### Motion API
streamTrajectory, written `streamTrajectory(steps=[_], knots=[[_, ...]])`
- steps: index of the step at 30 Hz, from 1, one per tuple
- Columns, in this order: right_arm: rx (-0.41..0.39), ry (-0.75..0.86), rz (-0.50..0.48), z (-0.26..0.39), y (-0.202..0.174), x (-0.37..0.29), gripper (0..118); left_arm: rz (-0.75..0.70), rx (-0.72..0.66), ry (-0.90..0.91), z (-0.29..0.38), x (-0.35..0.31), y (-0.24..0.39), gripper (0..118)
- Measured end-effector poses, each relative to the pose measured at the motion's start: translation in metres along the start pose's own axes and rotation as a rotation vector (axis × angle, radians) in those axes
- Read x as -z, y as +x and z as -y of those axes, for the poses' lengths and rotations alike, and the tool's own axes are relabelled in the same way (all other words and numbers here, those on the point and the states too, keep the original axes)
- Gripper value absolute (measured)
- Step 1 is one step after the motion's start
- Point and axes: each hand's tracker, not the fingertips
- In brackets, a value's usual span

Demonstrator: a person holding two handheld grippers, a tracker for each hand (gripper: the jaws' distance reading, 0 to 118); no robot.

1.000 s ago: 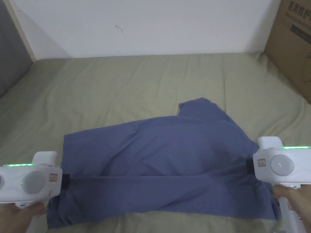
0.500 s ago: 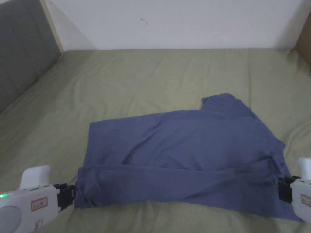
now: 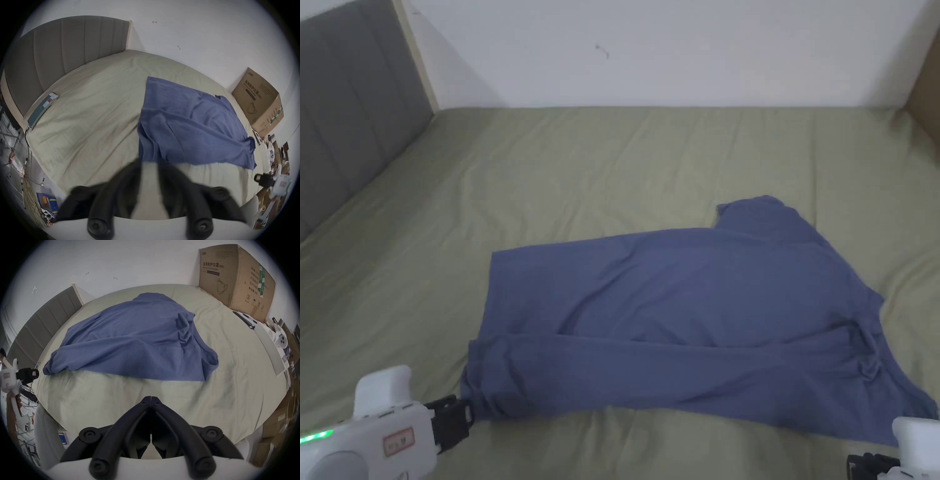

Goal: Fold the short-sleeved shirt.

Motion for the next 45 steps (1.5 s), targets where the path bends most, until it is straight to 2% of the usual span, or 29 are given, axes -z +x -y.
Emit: streamTrajectory(steps=[1,2,3,5,6,8,9,10,11,13,14,15,16,17,18,20,23,25,26,27,28,29,30,31,32,33,37,41,45], knots=[[0.005,-0.005,0.000,0.002,0.004,0.002,0,0.011,-0.017,-0.012,-0.006,0.009,-0.001,67],[0.008,-0.011,0.002,0.003,0.006,0.003,0,0.024,-0.036,-0.024,-0.009,0.018,-0.001,88],[0.009,-0.020,0.009,0.004,0.007,0.004,0,0.032,-0.047,-0.030,-0.010,0.026,-0.001,96],[0.010,-0.036,0.025,0.007,0.010,0.006,0,0.039,-0.083,-0.069,-0.012,0.040,0.002,95],[0.014,-0.039,0.029,0.008,0.012,0.007,0,0.050,-0.081,-0.098,-0.011,0.048,0.003,88],[0.030,-0.048,0.031,0.009,0.017,0.008,0,-0.024,-0.070,-0.143,-0.004,0.061,0.007,0],[0.038,-0.049,0.034,0.009,0.019,0.007,0,-0.049,-0.091,-0.135,0.000,0.063,0.006,0],[0.045,-0.047,0.037,0.008,0.023,0.006,0,-0.017,-0.180,-0.097,0.002,0.062,0.004,0],[0.056,-0.038,0.046,0.007,0.027,0.004,0,0.023,-0.202,-0.112,0.001,0.061,0.001,0],[0.082,-0.029,0.064,0.002,0.037,0.003,0,-0.001,-0.111,-0.105,-0.001,0.055,0.003,0],[0.091,-0.022,0.065,-0.001,0.043,0.004,10,-0.007,-0.067,-0.114,-0.005,0.054,0.004,0],[0.102,-0.017,0.069,-0.006,0.049,0.006,34,-0.003,-0.057,-0.115,-0.009,0.053,0.005,0],[0.117,-0.013,0.074,-0.011,0.054,0.010,75,-0.002,-0.048,-0.114,-0.011,0.055,-0.001,0],[0.141,-0.012,0.075,-0.016,0.059,0.015,101,0.000,-0.035,-0.114,-0.014,0.054,-0.002,0],[0.166,-0.009,0.061,-0.022,0.065,0.023,111,0.003,-0.024,-0.114,-0.016,0.053,-0.002,0],[0.218,0.006,0.060,-0.033,0.073,0.038,102,0.004,-0.022,-0.113,-0.014,0.044,0.007,0],[0.236,-0.021,0.107,-0.053,0.074,0.066,98,0.008,-0.031,-0.123,-0.013,0.043,0.009,0],[0.153,-0.073,0.132,-0.059,0.068,0.088,87,0.006,-0.026,-0.129,-0.010,0.041,0.013,0],[0.108,-0.144,0.169,-0.059,0.060,0.097,72,0.004,-0.018,-0.133,-0.010,0.040,0.014,0],[0.038,-0.132,0.238,-0.056,0.052,0.102,71,0.004,-0.008,-0.135,-0.009,0.039,0.015,0],[0.006,-0.080,0.261,-0.053,0.042,0.098,69,0.004,0.002,-0.134,-0.009,0.037,0.017,0],[-0.008,-0.078,0.256,-0.053,0.036,0.092,60,0.003,0.017,-0.135,-0.010,0.036,0.019,0],[-0.019,-0.056,0.157,-0.053,0.035,0.087,23,0.002,0.030,-0.139,-0.010,0.035,0.020,0],[0.037,-0.065,0.072,-0.055,0.032,0.085,4,0.004,0.040,-0.141,-0.011,0.034,0.021,0],[0.044,-0.085,0.155,-0.058,0.028,0.088,4,-0.003,0.054,-0.146,-0.014,0.035,0.021,0],[-0.018,-0.092,0.188,-0.058,0.028,0.088,4,0.000,0.068,-0.147,-0.015,0.032,0.022,0],[0.059,-0.079,0.146,-0.062,0.038,0.068,4,0.022,0.099,-0.136,-0.021,0.018,0.017,0],[0.121,-0.039,0.063,-0.057,0.053,0.029,4,0.046,0.136,-0.133,-0.024,-0.001,0.013,0],[0.107,-0.054,0.042,-0.028,0.050,-0.011,4,-0.008,0.268,-0.145,-0.016,-0.025,0.006,0]])
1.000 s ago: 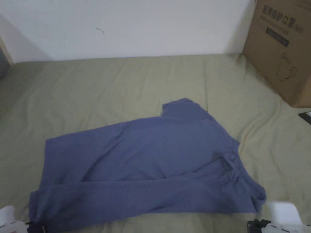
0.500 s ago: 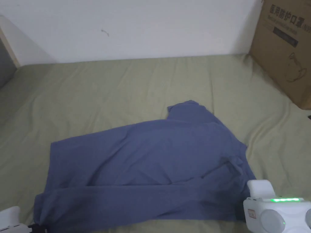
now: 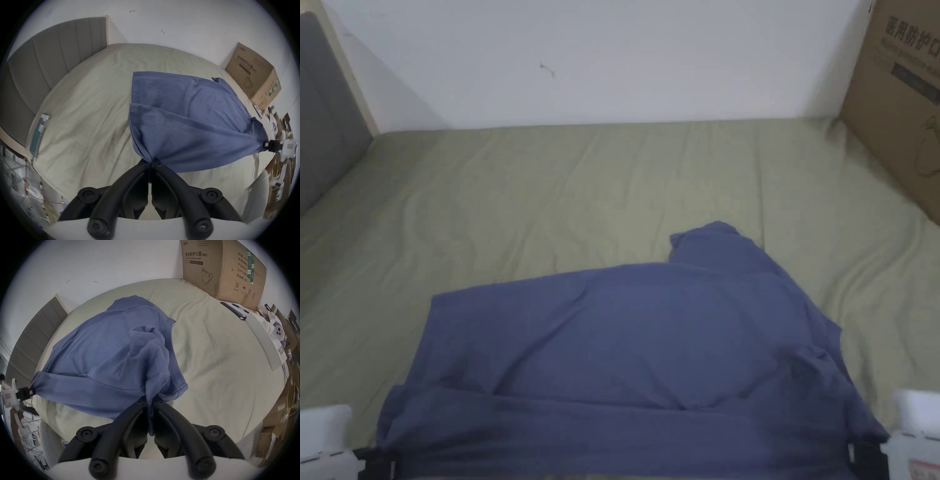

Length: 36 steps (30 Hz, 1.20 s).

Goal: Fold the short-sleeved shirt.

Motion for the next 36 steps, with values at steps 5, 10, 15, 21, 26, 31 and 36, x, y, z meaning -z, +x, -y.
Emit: streamTrajectory(steps=[5,10,15,21,26,31,36], knots=[[-0.026,-0.154,-0.013,0.062,0.001,-0.004,5,-0.026,-0.014,-0.071,0.042,-0.006,-0.011,0],[-0.067,-0.169,0.064,0.069,-0.005,0.001,45,-0.044,-0.016,-0.091,0.069,0.008,-0.012,10],[-0.079,-0.029,0.107,0.041,-0.001,-0.024,90,-0.046,-0.136,0.012,0.045,-0.013,-0.024,86],[0.041,0.144,0.042,-0.003,-0.005,-0.040,9,0.033,-0.089,0.163,-0.002,-0.037,0.005,15],[0.086,0.178,0.022,-0.044,-0.009,-0.019,0,0.109,-0.091,0.151,-0.031,-0.006,0.021,0],[0.068,0.171,-0.036,-0.109,-0.007,0.022,10,0.086,-0.070,0.127,-0.055,0.023,0.024,0],[0.010,0.063,-0.018,-0.190,-0.006,0.092,93,0.081,-0.104,0.109,-0.073,0.046,0.025,0]])
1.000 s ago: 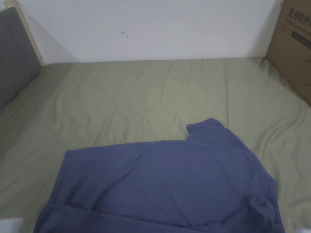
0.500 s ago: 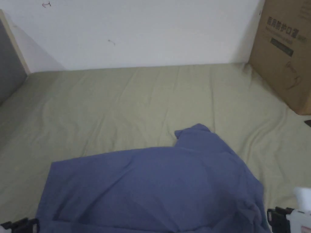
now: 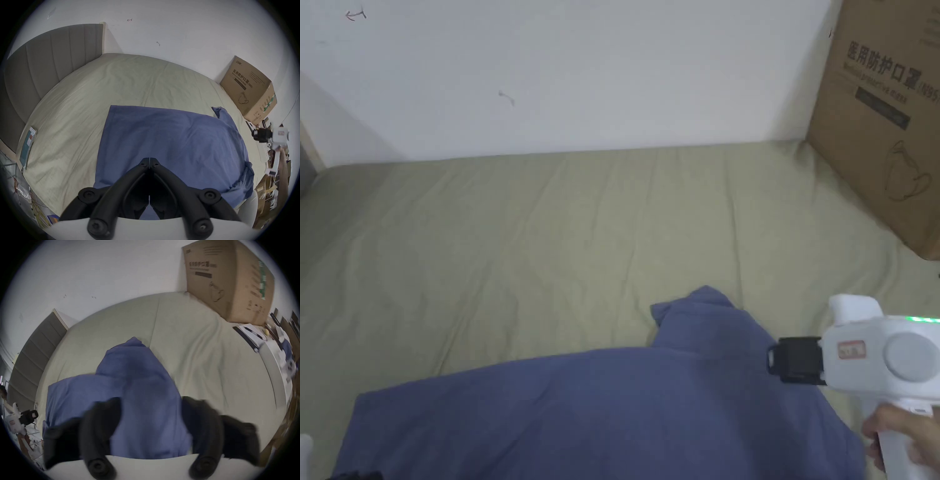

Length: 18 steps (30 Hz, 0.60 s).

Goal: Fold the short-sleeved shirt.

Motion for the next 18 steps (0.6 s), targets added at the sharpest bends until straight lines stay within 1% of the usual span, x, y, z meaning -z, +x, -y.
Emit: streamTrajectory(steps=[1,2,3,5,6,7,8,9,10,11,12,13,14,15,16,17,18], knots=[[0.004,0.002,0.005,-0.014,0.001,0.017,92,-0.014,0.008,-0.001,-0.002,0.005,0.000,0],[-0.009,-0.016,0.016,-0.029,0.001,0.037,92,-0.024,0.013,-0.004,-0.005,0.009,0.000,0],[-0.016,-0.056,0.029,-0.041,0.002,0.056,91,-0.028,0.013,-0.010,-0.009,0.013,-0.006,0],[-0.006,-0.117,0.018,-0.058,0.006,0.097,91,-0.021,0.016,-0.020,-0.014,0.024,-0.009,0],[0.017,-0.180,0.045,-0.063,0.006,0.116,90,-0.014,0.024,-0.039,-0.017,0.031,-0.012,0],[0.022,-0.233,0.061,-0.066,0.006,0.131,82,-0.021,0.027,-0.054,-0.017,0.040,-0.011,0],[-0.015,-0.275,0.081,-0.060,0.004,0.143,67,-0.036,0.025,-0.060,-0.019,0.046,-0.013,0],[-0.029,-0.257,0.130,-0.054,0.000,0.146,65,-0.046,0.018,-0.065,-0.022,0.052,-0.017,0],[-0.064,-0.212,0.111,-0.053,-0.006,0.137,63,-0.048,0.006,-0.073,-0.026,0.055,-0.020,0],[-0.125,-0.203,0.120,-0.052,-0.010,0.129,56,-0.049,-0.004,-0.077,-0.029,0.058,-0.019,0],[-0.156,-0.180,0.113,-0.050,-0.012,0.123,43,-0.059,-0.018,-0.074,-0.034,0.062,-0.023,0],[-0.205,-0.172,0.150,-0.048,-0.014,0.119,17,-0.051,-0.034,-0.069,-0.040,0.066,-0.028,9],[-0.251,-0.175,0.170,-0.045,-0.014,0.120,7,-0.050,-0.042,-0.066,-0.047,0.071,-0.031,27],[-0.241,-0.185,0.146,-0.044,-0.011,0.122,6,-0.056,-0.051,-0.054,-0.053,0.075,-0.030,50],[-0.206,-0.192,0.124,-0.044,-0.008,0.122,4,-0.067,-0.051,-0.047,-0.062,0.085,-0.032,79],[-0.151,-0.200,0.104,-0.047,-0.005,0.123,3,-0.089,-0.050,-0.056,-0.070,0.093,-0.034,91],[-0.106,-0.213,0.094,-0.051,-0.002,0.122,3,-0.089,-0.049,-0.059,-0.078,0.102,-0.036,93]])
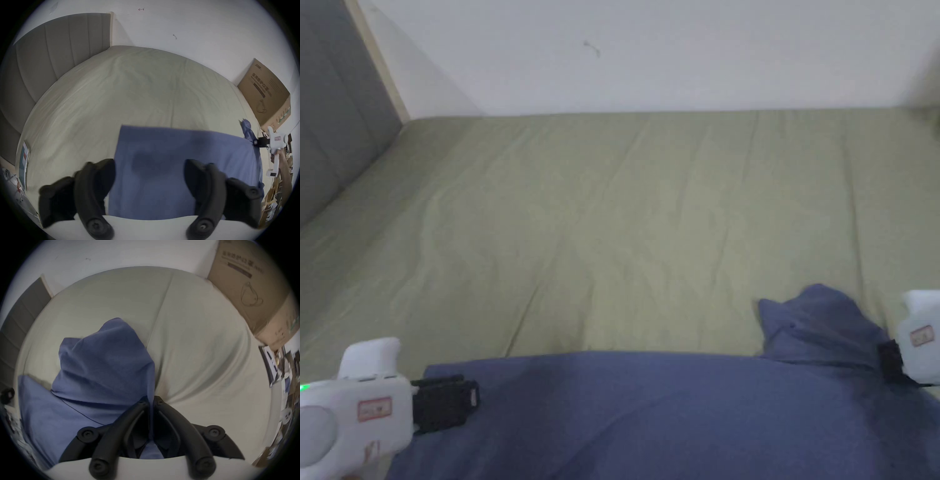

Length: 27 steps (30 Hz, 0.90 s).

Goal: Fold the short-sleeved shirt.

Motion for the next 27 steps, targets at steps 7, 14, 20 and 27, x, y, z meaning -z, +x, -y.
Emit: streamTrajectory(steps=[7,14,20,27], knots=[[-0.021,0.008,0.003,-0.003,-0.004,-0.014,2,-0.027,-0.027,-0.135,-0.035,0.073,0.000,89],[-0.015,0.052,-0.032,-0.007,-0.001,-0.039,2,-0.118,0.043,-0.110,-0.042,0.068,0.008,39],[0.004,0.134,-0.077,0.001,0.003,-0.094,2,-0.061,0.092,-0.095,-0.057,0.032,0.016,2],[-0.010,0.256,-0.094,0.064,0.015,-0.184,2,0.005,0.166,0.075,-0.057,-0.064,0.025,2]])
